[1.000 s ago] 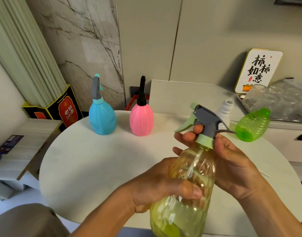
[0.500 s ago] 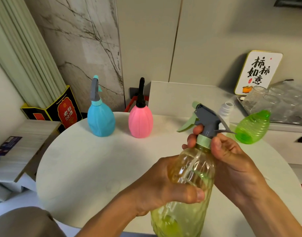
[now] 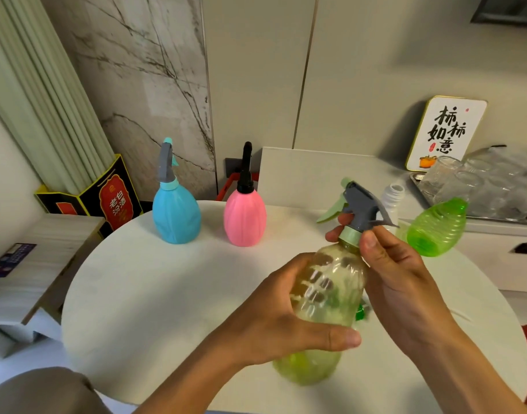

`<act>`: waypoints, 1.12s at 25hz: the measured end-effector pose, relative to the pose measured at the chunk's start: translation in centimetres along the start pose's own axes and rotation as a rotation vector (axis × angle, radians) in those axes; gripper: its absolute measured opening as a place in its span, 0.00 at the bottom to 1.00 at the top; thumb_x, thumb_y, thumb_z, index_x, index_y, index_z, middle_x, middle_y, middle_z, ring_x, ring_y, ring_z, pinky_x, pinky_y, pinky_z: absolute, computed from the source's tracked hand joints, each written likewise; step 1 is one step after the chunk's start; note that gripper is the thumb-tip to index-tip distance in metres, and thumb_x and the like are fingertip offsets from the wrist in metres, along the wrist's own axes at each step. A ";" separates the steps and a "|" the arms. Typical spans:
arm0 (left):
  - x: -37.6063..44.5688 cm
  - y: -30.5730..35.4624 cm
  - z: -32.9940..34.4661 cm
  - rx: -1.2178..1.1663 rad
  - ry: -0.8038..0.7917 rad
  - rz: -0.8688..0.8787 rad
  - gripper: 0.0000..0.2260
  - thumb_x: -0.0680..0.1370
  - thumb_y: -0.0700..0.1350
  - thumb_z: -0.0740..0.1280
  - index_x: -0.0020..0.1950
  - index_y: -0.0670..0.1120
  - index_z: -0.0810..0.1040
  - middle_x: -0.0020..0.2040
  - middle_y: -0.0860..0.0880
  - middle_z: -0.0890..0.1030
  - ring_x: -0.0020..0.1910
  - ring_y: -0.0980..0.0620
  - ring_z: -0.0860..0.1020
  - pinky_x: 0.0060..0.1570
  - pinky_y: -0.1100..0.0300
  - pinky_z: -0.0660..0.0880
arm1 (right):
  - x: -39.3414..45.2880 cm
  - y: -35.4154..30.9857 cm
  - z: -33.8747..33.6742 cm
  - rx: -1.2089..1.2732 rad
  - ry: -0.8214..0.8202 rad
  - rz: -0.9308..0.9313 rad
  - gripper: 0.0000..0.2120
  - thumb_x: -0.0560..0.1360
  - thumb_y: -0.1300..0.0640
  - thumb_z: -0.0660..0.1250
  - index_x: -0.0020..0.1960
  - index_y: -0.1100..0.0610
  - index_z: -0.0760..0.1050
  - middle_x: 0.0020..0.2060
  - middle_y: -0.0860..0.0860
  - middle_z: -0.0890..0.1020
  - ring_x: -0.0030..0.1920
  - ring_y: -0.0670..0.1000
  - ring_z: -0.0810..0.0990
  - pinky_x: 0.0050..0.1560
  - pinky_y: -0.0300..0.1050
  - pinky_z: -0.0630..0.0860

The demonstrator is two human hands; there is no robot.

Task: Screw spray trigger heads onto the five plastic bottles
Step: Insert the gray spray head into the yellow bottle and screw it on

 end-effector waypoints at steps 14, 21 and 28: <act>1.3 -1.7 -1.4 0.059 0.212 -0.012 0.39 0.64 0.49 0.80 0.69 0.66 0.64 0.61 0.71 0.73 0.60 0.69 0.73 0.49 0.75 0.71 | 0.8 2.5 0.7 -0.793 0.140 0.067 0.35 0.63 0.47 0.82 0.65 0.43 0.70 0.56 0.43 0.81 0.56 0.49 0.79 0.47 0.44 0.82; 0.6 -2.4 -3.1 0.094 0.310 -0.090 0.28 0.67 0.54 0.75 0.64 0.68 0.68 0.64 0.67 0.70 0.66 0.63 0.68 0.47 0.74 0.67 | 9.3 2.3 -0.5 -0.896 0.307 -0.020 0.35 0.65 0.53 0.81 0.66 0.51 0.65 0.55 0.47 0.77 0.53 0.53 0.77 0.40 0.38 0.74; 0.9 -2.8 -3.3 0.132 0.300 -0.119 0.24 0.67 0.59 0.72 0.61 0.69 0.69 0.62 0.68 0.71 0.62 0.67 0.70 0.49 0.70 0.68 | 11.5 7.9 -2.3 -0.950 0.199 0.073 0.36 0.69 0.53 0.77 0.70 0.50 0.62 0.58 0.49 0.75 0.57 0.57 0.76 0.50 0.48 0.74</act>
Point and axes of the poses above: each hand's wrist, its own x-axis towards the middle knuckle, its own z-axis out of the palm, y = z × x, the point moved 1 cm from there along x, towards the middle knuckle
